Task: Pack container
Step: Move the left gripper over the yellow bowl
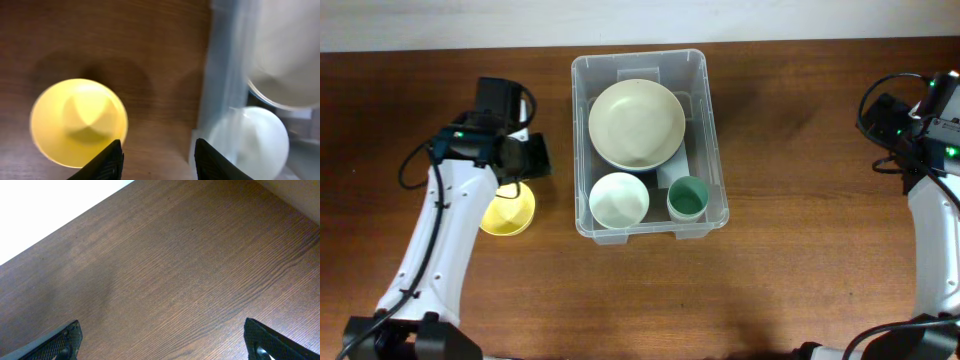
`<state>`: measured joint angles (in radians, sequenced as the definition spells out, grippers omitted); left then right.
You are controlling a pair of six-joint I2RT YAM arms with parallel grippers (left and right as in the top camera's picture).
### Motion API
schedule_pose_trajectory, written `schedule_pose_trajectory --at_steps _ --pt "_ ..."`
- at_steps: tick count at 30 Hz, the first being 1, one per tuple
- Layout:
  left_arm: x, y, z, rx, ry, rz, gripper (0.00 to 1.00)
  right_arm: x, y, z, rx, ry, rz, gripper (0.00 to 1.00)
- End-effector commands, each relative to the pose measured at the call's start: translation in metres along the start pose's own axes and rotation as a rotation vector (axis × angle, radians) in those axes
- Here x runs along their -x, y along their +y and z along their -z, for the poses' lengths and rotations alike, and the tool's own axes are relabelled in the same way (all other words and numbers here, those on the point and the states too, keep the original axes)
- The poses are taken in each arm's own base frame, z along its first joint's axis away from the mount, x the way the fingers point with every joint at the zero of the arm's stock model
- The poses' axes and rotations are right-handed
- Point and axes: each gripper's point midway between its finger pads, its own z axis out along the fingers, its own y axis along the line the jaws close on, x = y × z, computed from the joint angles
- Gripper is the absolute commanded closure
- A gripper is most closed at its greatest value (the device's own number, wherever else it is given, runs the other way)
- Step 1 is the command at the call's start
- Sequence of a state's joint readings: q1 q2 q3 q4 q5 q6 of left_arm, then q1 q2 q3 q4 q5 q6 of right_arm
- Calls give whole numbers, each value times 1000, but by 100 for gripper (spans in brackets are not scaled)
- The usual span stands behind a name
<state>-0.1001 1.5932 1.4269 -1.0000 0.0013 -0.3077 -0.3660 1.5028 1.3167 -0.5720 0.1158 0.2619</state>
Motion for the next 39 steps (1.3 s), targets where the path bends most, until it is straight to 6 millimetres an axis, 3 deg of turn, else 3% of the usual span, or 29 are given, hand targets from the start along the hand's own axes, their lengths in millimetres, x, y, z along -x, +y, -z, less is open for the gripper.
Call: schedule_pose_trajectory --at_steps 1,21,28,39 --pt "7 8 1 15 -18 46 52 7 -1 4 -6 -20 -4 1" --pt "-30 27 -105 130 251 61 53 7 -1 4 -6 -20 -4 1" --pt "-34 36 -113 187 259 127 66 7 -1 4 -6 -20 -4 1" --pt "-49 45 -115 243 288 202 66 7 -1 4 -6 -20 -4 1"
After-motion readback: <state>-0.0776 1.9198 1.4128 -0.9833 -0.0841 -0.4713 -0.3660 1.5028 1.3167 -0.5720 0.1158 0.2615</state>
